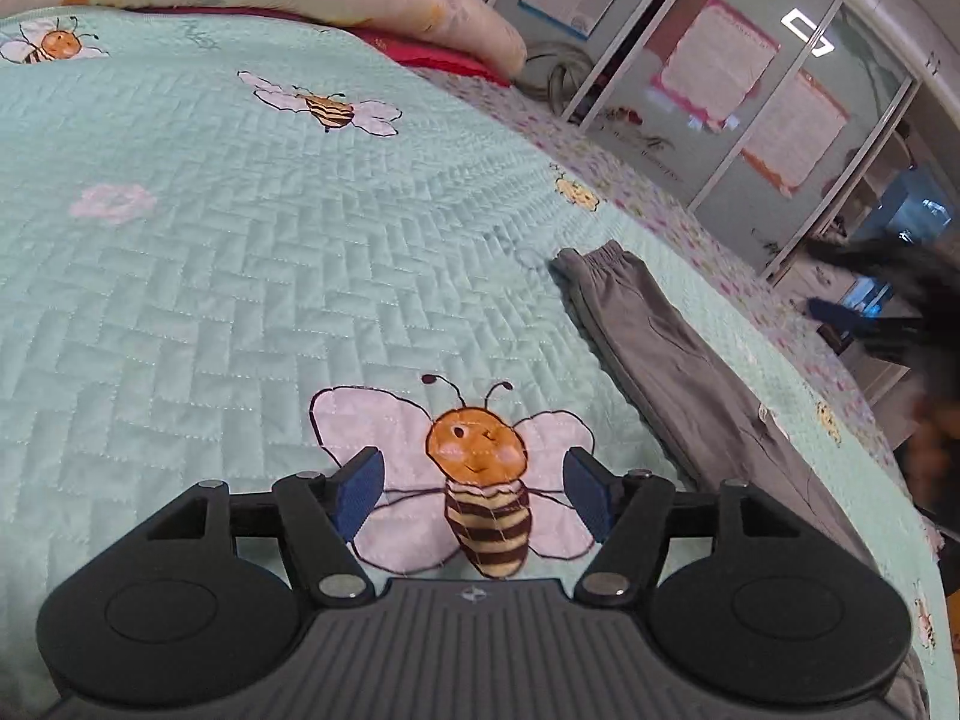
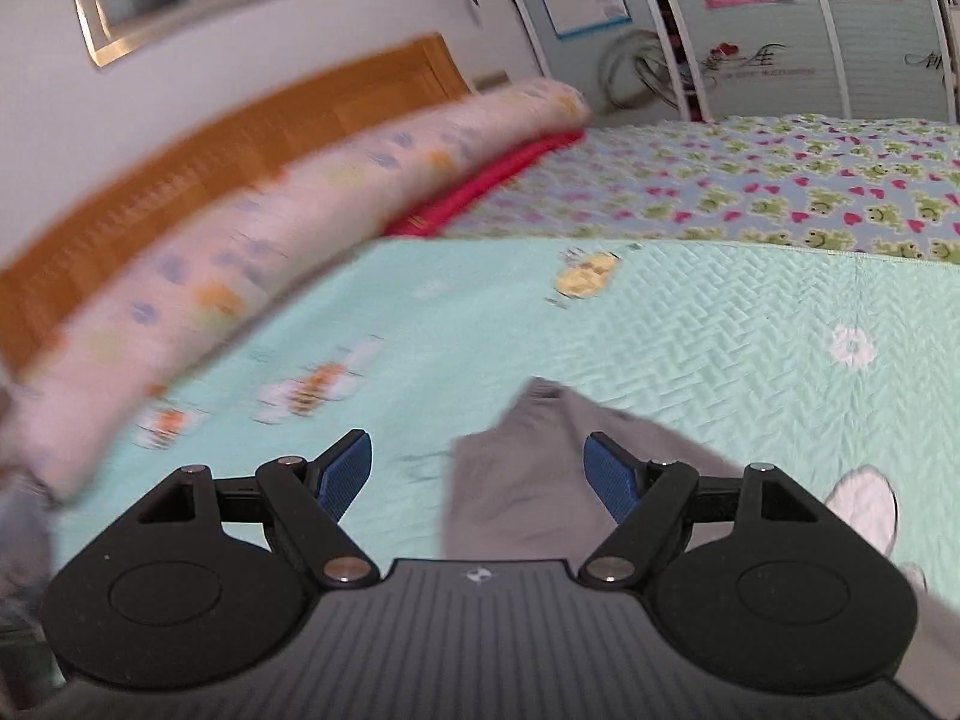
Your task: Fold clothes
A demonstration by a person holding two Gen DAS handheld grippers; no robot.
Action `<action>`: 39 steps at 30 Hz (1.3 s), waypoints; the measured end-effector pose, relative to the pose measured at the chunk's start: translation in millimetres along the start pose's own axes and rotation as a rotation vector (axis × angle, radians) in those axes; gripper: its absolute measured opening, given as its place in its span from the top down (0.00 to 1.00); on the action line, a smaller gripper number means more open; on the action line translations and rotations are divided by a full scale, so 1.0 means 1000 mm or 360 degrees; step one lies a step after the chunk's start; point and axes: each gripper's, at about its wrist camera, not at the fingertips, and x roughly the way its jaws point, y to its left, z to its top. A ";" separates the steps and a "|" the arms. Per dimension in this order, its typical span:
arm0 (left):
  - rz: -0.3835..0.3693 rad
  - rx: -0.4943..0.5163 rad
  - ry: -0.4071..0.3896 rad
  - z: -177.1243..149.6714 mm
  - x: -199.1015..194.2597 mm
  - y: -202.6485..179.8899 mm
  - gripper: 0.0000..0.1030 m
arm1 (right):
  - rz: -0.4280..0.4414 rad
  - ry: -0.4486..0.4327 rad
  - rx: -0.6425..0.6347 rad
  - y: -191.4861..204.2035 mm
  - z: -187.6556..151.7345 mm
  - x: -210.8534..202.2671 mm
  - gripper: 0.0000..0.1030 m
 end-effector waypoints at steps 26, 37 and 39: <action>-0.0150 0.0070 -0.0034 -0.009 0.013 0.010 0.28 | -0.0194 0.0348 -0.0464 -0.036 -0.020 0.143 1.00; -0.0483 -0.0519 0.0060 0.010 -0.006 0.059 0.28 | -0.0267 0.0033 -0.0898 0.100 -0.042 0.032 1.00; -0.0547 -0.0619 0.0076 0.009 -0.006 0.068 0.28 | -0.0209 0.0047 -0.1032 0.126 -0.074 0.009 1.00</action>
